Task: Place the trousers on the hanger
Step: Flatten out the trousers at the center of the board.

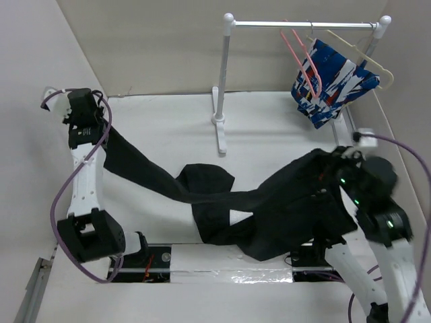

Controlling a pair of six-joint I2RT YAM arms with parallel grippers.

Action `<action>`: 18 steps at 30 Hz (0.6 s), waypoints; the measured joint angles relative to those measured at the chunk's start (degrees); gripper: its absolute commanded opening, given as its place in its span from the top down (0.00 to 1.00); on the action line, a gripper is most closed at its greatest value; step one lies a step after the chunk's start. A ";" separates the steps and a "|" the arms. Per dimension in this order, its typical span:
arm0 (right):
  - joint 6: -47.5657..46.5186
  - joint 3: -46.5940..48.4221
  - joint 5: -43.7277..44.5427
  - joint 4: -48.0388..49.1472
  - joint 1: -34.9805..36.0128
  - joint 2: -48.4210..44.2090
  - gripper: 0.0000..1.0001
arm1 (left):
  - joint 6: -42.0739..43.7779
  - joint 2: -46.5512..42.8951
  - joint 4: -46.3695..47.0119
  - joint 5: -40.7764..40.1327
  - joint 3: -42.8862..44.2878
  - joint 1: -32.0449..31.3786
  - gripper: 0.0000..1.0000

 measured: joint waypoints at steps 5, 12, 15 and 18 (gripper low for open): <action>2.54 -13.31 11.06 0.59 -2.49 13.79 1.00 | -0.22 9.42 0.81 1.42 -1.79 -0.07 1.00; 4.35 -15.61 13.03 12.85 -19.69 24.72 1.00 | 0.74 20.26 4.48 1.11 -0.04 -3.91 1.00; 5.20 -16.15 11.23 19.12 -26.97 31.47 1.00 | 0.74 24.15 6.34 1.16 4.09 -6.86 1.00; 6.73 -16.52 9.79 24.55 -30.86 38.18 1.00 | 1.53 28.96 8.61 1.29 9.62 -9.68 0.69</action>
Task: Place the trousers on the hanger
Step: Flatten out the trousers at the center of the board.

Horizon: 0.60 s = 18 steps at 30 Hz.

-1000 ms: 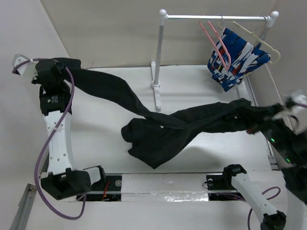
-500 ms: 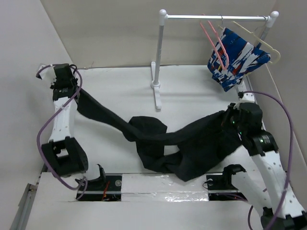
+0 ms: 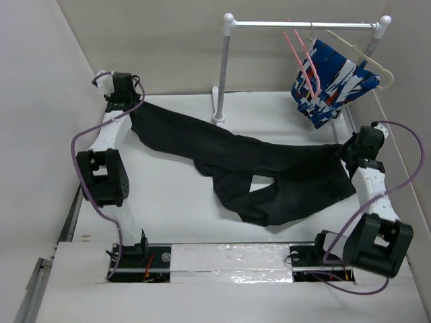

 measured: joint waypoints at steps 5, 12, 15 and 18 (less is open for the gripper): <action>0.96 1.53 -2.36 3.56 -0.98 10.29 0.37 | 1.75 10.16 0.50 3.74 11.52 -2.82 0.16; -0.09 -0.94 -3.23 5.81 3.78 1.14 0.19 | -1.66 -6.75 4.26 2.95 -19.08 -10.01 0.29; -1.18 -1.66 -2.40 6.08 8.63 -7.91 0.28 | -4.46 -21.05 6.91 0.33 -34.12 -21.14 0.42; -3.10 -2.47 -2.51 6.01 12.74 -15.61 1.00 | -7.87 -29.33 11.54 0.57 -43.56 -33.40 0.50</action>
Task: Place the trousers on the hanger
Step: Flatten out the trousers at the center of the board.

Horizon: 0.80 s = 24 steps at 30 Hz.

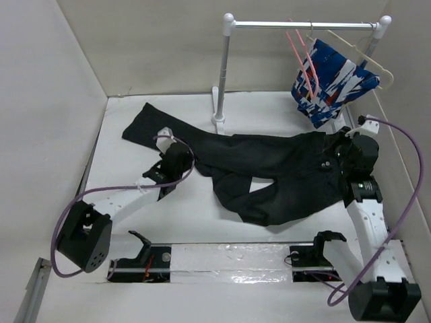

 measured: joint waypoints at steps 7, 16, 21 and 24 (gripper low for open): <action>-2.84 -4.96 -6.34 -1.33 7.50 -9.07 0.79 | -5.25 4.50 2.51 2.40 -9.79 -3.32 0.41; -5.01 -9.16 -7.02 -0.42 28.87 6.01 0.38 | -6.64 14.93 8.63 5.42 -4.90 -4.90 0.42; -6.05 -7.23 -5.68 2.51 31.54 18.67 0.35 | -7.80 17.97 10.69 5.57 -3.52 -5.95 0.79; -7.43 -2.38 -4.76 2.58 32.79 28.22 0.34 | -8.22 17.70 9.64 5.14 -3.54 -5.97 0.93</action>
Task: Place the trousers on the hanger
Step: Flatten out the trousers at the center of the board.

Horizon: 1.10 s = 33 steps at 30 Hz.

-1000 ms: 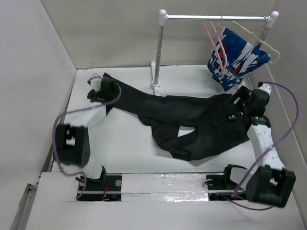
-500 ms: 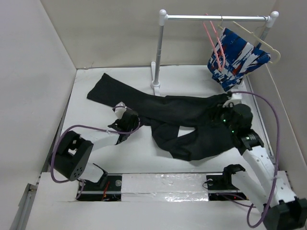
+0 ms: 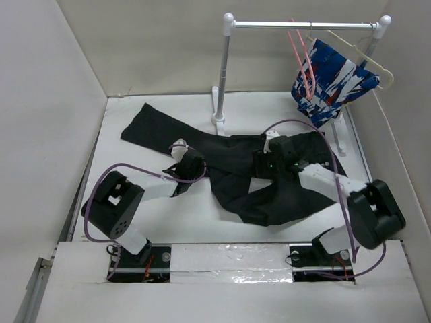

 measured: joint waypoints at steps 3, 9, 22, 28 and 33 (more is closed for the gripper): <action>-1.20 4.44 1.42 0.50 1.79 7.82 0.35 | 0.70 -3.13 -2.16 -1.01 -0.22 0.00 1.00; 0.85 5.62 3.93 2.08 0.46 14.60 0.49 | 4.57 -13.60 -7.93 -1.77 -0.22 -0.04 1.00; 6.40 4.74 0.26 7.02 -10.45 15.76 0.45 | 24.41 -35.52 -35.71 12.26 9.86 8.15 1.00; 7.74 3.65 -2.73 9.51 -14.14 15.74 0.44 | 27.71 -46.05 -47.12 6.91 22.38 11.34 1.00; 7.82 2.75 -3.74 10.49 -14.47 14.84 0.42 | 26.73 -54.62 -52.63 -10.25 32.63 11.61 1.00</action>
